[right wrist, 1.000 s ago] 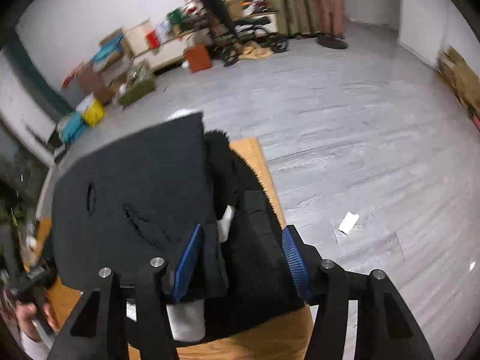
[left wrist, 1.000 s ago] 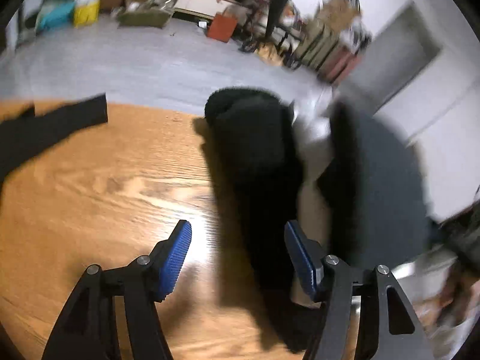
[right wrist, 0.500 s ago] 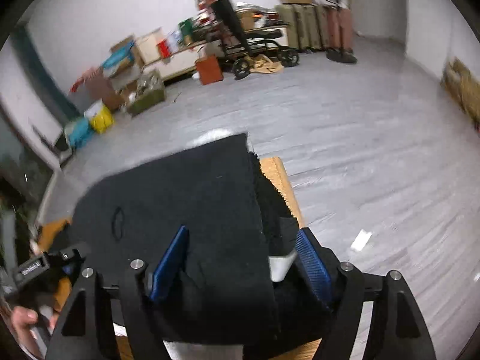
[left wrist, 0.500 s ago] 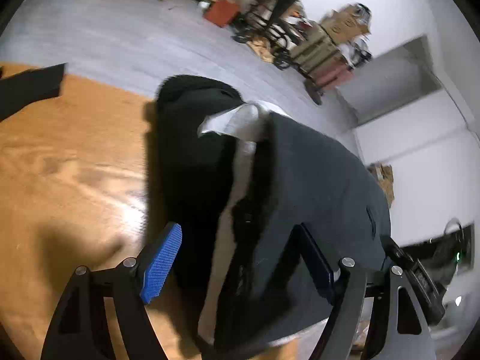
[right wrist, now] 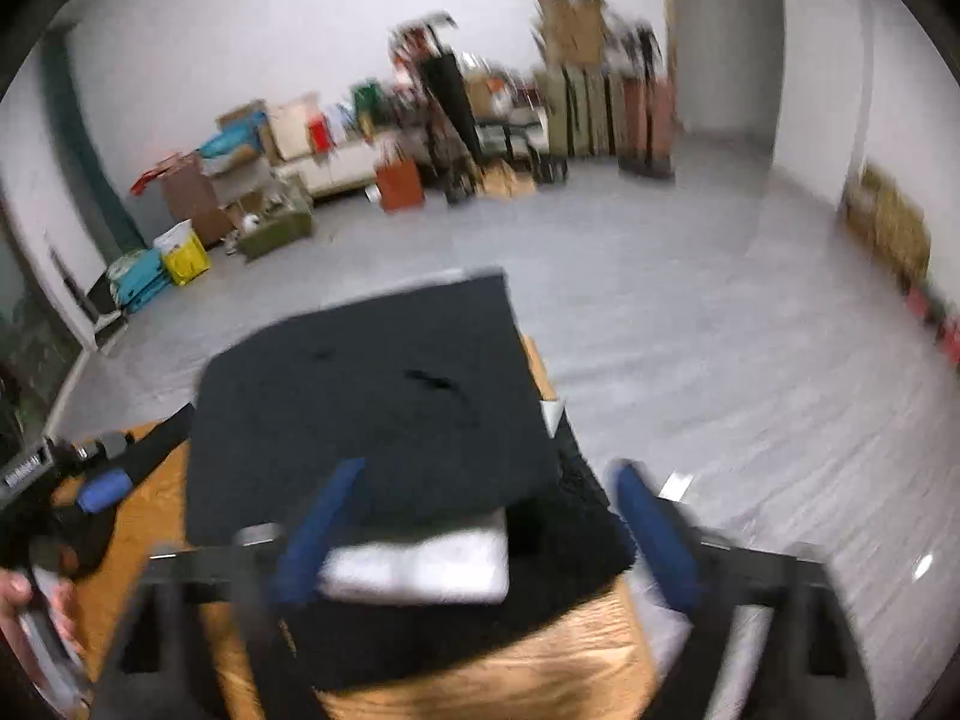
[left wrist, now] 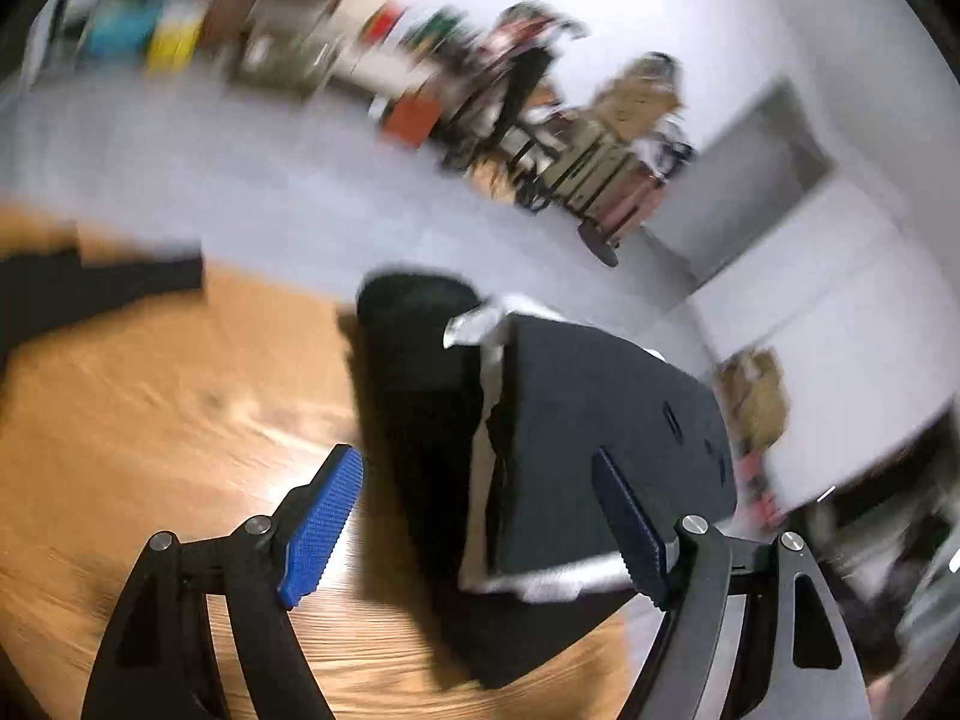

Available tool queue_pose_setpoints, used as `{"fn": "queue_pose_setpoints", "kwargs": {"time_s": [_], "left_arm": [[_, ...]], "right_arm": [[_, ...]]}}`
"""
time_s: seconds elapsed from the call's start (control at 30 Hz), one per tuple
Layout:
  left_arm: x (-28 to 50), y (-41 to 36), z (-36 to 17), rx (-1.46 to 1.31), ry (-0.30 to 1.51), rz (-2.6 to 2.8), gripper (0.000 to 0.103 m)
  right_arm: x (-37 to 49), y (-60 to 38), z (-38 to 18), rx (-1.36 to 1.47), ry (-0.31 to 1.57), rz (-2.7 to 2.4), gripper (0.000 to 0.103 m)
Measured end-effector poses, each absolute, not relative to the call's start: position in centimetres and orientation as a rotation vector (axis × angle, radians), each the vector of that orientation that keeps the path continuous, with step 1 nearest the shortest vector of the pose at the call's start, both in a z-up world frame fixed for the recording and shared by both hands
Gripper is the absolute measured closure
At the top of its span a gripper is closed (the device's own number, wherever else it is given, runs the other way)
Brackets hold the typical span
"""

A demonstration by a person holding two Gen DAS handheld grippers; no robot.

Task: Fold clothes
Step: 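Open both tools and pull them back from the stack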

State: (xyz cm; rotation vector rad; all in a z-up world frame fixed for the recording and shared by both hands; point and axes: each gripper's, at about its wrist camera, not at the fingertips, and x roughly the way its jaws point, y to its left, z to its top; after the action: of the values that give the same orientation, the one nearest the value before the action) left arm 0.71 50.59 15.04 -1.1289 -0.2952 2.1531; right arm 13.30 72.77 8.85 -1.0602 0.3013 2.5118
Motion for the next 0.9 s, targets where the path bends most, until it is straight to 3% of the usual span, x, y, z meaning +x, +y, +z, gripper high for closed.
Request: {"fn": "queue_pose_setpoints", "kwargs": {"time_s": [0.1,0.3,0.53,0.9], "left_arm": [[4.6,49.1,18.9,-1.003,-0.137,2.209,0.02],[11.8,45.2,24.7,-0.761,-0.005,2.297,0.02],[14.4,41.2,25.2,-0.798,-0.053,2.276,0.018],[13.4,44.2,23.6,-0.964,0.036,2.101,0.018]], "right_arm": [[16.9,67.9,12.0,-0.988,0.198,2.519,0.0],[23.3,59.1,16.3,-0.741,0.14,2.505,0.0],[27.0,54.4,17.2,-0.701,0.115,2.467,0.0],[26.0,54.8,15.8,-0.886,0.147,2.457,0.0]]}}
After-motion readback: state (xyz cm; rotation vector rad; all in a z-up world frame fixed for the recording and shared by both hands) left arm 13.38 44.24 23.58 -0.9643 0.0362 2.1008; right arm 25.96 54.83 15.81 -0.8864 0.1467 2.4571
